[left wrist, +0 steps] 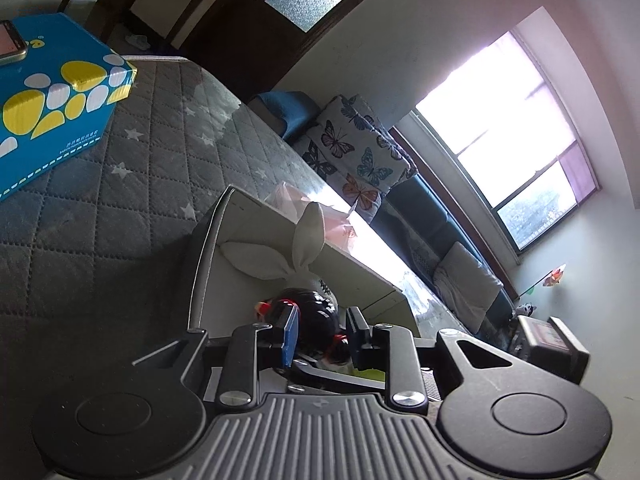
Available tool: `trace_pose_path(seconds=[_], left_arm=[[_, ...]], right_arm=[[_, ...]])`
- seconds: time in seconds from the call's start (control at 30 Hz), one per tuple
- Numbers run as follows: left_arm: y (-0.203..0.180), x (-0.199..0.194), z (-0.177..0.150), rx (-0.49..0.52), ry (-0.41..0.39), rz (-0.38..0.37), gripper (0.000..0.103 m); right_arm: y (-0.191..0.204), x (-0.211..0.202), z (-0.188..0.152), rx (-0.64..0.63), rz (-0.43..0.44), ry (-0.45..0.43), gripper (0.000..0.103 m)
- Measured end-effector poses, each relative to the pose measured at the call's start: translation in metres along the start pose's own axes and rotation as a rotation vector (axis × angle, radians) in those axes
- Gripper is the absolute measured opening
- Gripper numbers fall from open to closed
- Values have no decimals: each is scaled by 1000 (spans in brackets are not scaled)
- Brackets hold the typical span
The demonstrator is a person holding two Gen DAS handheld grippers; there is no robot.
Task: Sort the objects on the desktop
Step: 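Open the left tool to drop the figure into the box, then move the left tool down to the red round toy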
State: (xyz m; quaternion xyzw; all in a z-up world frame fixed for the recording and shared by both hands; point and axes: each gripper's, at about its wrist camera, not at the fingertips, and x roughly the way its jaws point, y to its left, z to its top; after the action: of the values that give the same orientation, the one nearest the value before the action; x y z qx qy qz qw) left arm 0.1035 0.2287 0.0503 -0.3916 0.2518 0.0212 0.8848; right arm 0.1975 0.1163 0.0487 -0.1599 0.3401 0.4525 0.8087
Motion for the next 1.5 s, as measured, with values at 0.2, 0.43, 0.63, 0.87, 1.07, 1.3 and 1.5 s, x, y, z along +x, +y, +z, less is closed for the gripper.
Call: trace_pose_path(seconds=[0.2, 0.43, 0.63, 0.87, 1.07, 1.3, 1.5], left_arm=[[-3, 1, 2, 7, -8, -17, 29], [0, 13, -2, 8, 32, -7, 29], [7, 22, -2, -4, 52, 29, 28], [0, 18, -5, 14, 42, 31, 28], [-20, 2, -16, 63, 30, -6, 28], [-53, -16, -46, 154, 32, -69, 29], [-75, -16, -80, 233, 71, -85, 29]], right_arm=[[-1, 7, 2, -3, 23, 16, 69], [3, 2, -1, -33, 44, 26, 78], [3, -2, -1, -30, 45, 20, 78], [0, -25, -7, -16, 37, -25, 78], [-5, -75, -24, -3, 25, -108, 78], [-12, -139, -67, 7, -33, -182, 83], [-20, -162, -111, 31, -87, -161, 84]])
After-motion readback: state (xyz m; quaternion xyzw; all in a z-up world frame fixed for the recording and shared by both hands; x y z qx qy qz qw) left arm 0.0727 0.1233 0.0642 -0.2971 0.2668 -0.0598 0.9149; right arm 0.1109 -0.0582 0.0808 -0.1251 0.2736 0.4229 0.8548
